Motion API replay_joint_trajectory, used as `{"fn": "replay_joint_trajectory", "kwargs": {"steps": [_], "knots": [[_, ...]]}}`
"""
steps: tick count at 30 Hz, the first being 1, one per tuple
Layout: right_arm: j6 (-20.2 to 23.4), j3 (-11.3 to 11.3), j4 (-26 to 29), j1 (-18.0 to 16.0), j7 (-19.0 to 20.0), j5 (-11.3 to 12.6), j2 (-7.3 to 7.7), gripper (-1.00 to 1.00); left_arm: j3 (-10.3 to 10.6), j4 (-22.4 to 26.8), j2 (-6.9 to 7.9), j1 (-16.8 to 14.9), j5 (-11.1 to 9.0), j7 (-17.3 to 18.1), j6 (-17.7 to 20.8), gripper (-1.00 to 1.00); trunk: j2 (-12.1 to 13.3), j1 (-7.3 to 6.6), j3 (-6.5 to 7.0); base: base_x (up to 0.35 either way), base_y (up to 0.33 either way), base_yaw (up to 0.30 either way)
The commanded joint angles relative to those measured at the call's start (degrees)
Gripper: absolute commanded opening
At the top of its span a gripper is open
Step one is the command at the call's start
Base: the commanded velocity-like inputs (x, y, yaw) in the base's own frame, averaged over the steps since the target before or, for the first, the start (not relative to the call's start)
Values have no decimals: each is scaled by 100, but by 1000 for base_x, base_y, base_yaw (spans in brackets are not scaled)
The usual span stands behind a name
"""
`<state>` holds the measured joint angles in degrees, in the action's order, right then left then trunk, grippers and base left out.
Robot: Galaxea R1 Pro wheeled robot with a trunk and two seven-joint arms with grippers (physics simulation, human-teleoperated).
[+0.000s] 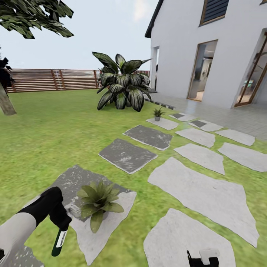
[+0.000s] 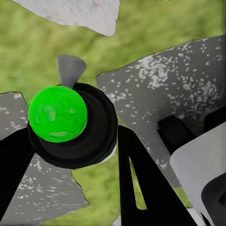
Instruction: Pick up the pesticide atomizer in the garden and spray insectifuge to fully cover both potted plants in the garden.
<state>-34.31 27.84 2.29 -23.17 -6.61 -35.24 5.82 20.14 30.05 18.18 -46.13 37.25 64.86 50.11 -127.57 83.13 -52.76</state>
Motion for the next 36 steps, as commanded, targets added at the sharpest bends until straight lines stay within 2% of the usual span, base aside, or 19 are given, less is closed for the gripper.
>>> {"fn": "replay_joint_trajectory", "kwargs": {"steps": [1, 14, 29, 36], "knots": [[-15, 19, -9, -4, -42, -62, -1, 100, 17, 10, 2, -5, 43, 53, 33, -100, -3, -2, -6, -32, -274, 151], [-15, 19, -9, -4, -42, -62, 7, 100, 17, 10, 8, -1, 43, 53, 34, -100, -3, -2, -6, 96, -274, 31], [-15, 19, -14, -4, -42, -69, -1, 100, 6, 6, 44, 30, 46, 47, 34, -100, -3, -2, -6, 159, -262, 262], [-15, 19, -13, -4, -42, -70, -2, 100, -7, -80, 90, 112, 22, -110, 25, -100, -3, -2, -6, 63, -56, 218]]}}
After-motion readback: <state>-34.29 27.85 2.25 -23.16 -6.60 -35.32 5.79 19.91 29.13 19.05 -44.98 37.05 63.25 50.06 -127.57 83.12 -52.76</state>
